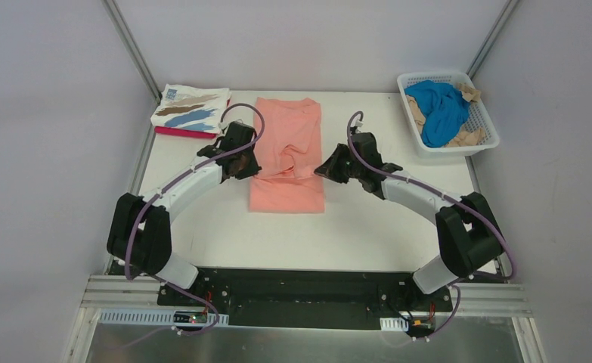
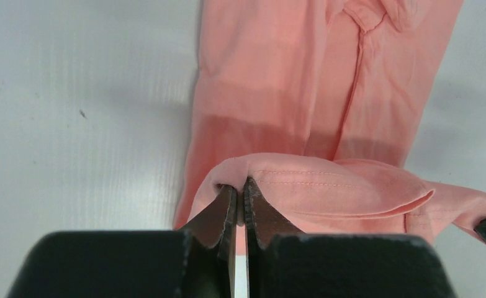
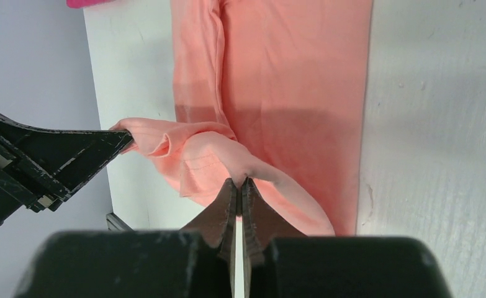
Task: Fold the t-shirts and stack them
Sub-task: Fold the folded rectangular tshirt in 1/3 of the way, then grab one side of the 2/3 rectangular tshirt with both arms, then fold the long partially folded tshirt into a neat square, then smooth out wrinkles on the folded tshirt
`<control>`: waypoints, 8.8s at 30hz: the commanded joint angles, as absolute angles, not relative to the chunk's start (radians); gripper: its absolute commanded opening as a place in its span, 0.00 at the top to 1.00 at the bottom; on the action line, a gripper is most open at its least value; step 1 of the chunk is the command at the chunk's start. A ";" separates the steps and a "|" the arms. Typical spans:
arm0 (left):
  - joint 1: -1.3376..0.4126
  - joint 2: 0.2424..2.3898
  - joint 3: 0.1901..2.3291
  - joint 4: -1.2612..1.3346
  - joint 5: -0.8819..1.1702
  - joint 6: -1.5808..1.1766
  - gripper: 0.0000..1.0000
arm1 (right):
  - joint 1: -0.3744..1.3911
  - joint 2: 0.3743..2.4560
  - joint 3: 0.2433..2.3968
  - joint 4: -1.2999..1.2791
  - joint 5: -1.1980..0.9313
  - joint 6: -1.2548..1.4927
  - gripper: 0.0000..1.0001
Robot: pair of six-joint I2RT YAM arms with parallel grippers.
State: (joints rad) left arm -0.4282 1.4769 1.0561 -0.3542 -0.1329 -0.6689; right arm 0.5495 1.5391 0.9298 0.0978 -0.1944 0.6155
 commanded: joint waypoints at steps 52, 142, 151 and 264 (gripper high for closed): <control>-0.293 1.369 0.901 -0.341 0.110 -0.665 0.01 | 0.524 1.559 0.904 0.012 -0.241 0.651 0.00; -0.329 1.148 0.993 -0.272 0.038 -0.686 1.00 | 0.379 1.232 0.983 -0.245 -0.532 0.623 1.00; -0.298 1.338 1.126 -0.258 0.040 -0.645 1.00 | 0.322 1.336 1.043 -0.214 -0.554 0.624 1.00; -0.278 2.061 1.412 -0.148 0.352 -0.577 0.01 | 0.485 1.775 0.818 0.139 -0.582 0.667 0.01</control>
State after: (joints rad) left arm -0.2813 2.0254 1.4075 -0.1467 0.3454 -0.5945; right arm 0.4885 1.7409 0.8505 0.1242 -0.6342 0.6800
